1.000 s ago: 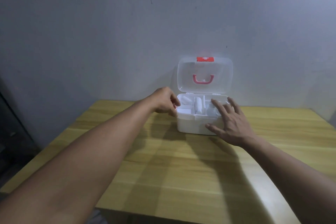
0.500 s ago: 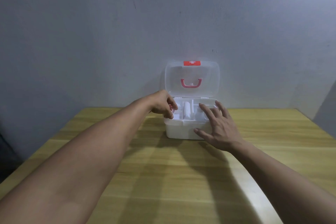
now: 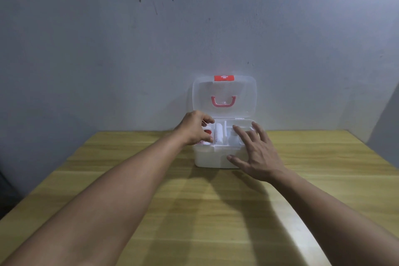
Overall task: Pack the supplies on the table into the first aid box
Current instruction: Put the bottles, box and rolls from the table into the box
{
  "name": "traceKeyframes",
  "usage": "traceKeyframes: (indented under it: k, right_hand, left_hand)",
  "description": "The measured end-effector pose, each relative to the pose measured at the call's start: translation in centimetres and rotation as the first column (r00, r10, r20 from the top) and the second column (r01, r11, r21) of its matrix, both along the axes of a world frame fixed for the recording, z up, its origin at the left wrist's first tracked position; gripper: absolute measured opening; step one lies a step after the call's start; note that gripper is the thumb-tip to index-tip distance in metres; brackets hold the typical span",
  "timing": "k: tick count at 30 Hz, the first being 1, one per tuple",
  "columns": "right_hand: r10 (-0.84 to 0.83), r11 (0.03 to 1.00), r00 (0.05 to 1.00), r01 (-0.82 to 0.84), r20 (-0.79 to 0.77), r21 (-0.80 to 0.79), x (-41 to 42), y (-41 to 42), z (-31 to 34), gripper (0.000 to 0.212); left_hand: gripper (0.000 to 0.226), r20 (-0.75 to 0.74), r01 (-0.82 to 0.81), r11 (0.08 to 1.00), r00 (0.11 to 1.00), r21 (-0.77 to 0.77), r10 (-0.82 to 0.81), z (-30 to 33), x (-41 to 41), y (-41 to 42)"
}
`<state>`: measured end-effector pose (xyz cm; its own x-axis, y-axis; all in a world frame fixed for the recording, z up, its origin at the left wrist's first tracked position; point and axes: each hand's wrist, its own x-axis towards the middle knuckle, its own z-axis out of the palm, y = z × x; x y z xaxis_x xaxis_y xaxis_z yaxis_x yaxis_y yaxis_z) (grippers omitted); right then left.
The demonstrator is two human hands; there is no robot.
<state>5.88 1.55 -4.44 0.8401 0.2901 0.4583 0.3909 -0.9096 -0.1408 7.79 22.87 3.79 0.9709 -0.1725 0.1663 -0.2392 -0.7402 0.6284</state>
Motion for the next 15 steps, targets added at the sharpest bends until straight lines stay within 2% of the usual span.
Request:
traceKeyframes:
  k: [4, 7, 11, 15]
  right_hand:
    - [0.004, 1.0, 1.0, -0.004, -0.016, -0.001, -0.1, 0.0, 0.1, 0.087]
    - [0.006, 1.0, 0.999, -0.007, -0.034, -0.02, -0.1, -0.1, 0.3, 0.087]
    - [0.045, 0.999, 0.997, -0.046, -0.058, -0.021, -0.1, -0.3, 1.2, 0.085]
    - [0.065, 0.997, 0.998, -0.065, -0.012, 0.038, 0.0, -0.5, 2.4, 0.08]
  left_hand:
    - [0.049, 0.121, -0.037, 0.998, 0.992, 0.057, 0.03, -0.9, 0.2, -0.1]
    - [0.048, 0.144, -0.044, 0.99, 0.989, 0.132, 0.025, -1.7, 0.4, -0.7]
    - [0.058, 0.107, -0.018, 0.94, 0.994, 0.341, -0.02, -3.3, 1.2, -1.3]
    - [0.06, 0.008, -0.037, 0.884, 0.999, 0.466, 0.038, -4.3, 2.0, -1.5]
